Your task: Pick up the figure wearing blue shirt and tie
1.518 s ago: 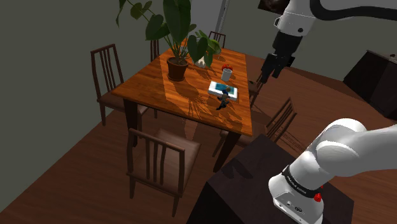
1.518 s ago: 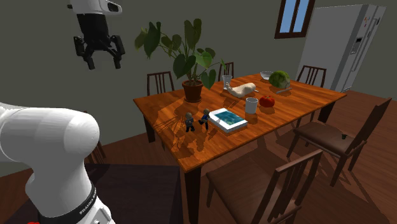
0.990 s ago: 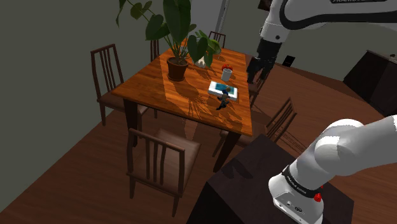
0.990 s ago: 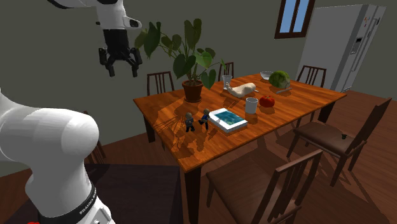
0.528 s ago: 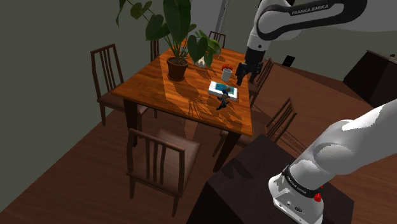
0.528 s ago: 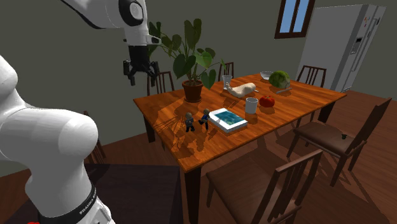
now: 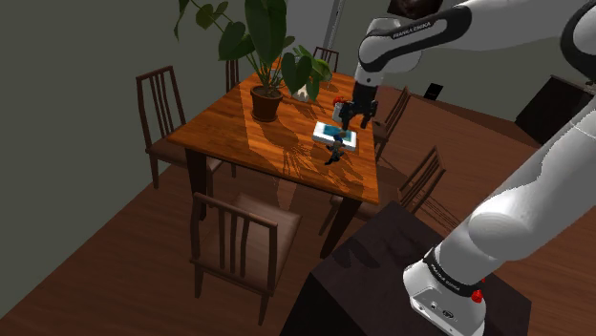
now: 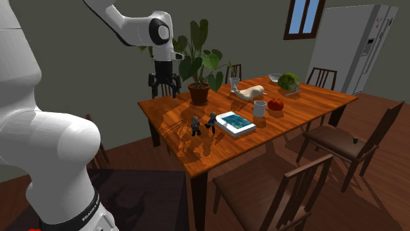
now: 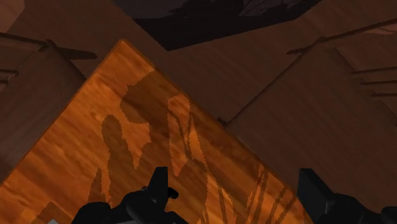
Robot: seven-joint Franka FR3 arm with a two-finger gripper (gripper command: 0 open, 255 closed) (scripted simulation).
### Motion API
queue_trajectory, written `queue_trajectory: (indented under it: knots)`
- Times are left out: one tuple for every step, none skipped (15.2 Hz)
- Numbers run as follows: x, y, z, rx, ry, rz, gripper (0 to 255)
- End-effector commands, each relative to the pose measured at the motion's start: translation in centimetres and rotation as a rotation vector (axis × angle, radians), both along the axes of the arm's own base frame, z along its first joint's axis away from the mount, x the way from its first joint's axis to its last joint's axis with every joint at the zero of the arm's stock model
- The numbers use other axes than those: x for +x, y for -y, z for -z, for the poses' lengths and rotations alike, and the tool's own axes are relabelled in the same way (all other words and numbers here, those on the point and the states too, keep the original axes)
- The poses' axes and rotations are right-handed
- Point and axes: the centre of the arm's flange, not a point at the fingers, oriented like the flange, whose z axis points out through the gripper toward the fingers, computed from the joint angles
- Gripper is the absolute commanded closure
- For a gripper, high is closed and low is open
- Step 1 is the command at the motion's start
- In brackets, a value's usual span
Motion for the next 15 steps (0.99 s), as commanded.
queue_trajectory:
  knots:
    - [1.7,1.5,1.8,0.004,-0.007,0.021,0]
    - [2.5,2.3,2.7,0.006,-0.011,0.032,0]
    - [3.3,3.1,3.5,0.008,-0.014,0.042,0]
    - [4.0,3.8,4.4,0.01,-0.018,0.052,0]
    - [4.8,4.6,5.2,0.013,-0.022,0.063,0]
    - [5.5,5.4,6.1,0.015,-0.025,0.073,0]
    - [6.3,6.2,6.9,0.017,-0.029,0.083,0]
    - [7.0,7.0,7.8,0.019,-0.033,0.093,0]
    - [7.7,7.8,8.7,0.021,-0.036,0.104,0]
    - [8.4,8.6,9.6,0.024,-0.04,0.114,0]
    - [9.1,9.4,10.4,0.026,-0.044,0.124,0]
    - [9.8,10.2,11.3,0.028,-0.047,0.135,0]
    - [10.5,11.0,12.2,0.03,-0.051,0.145,0]
    - [11.1,11.9,13.1,0.032,-0.055,0.155,0]
    - [11.8,12.7,14.0,0.034,-0.058,0.166,0]
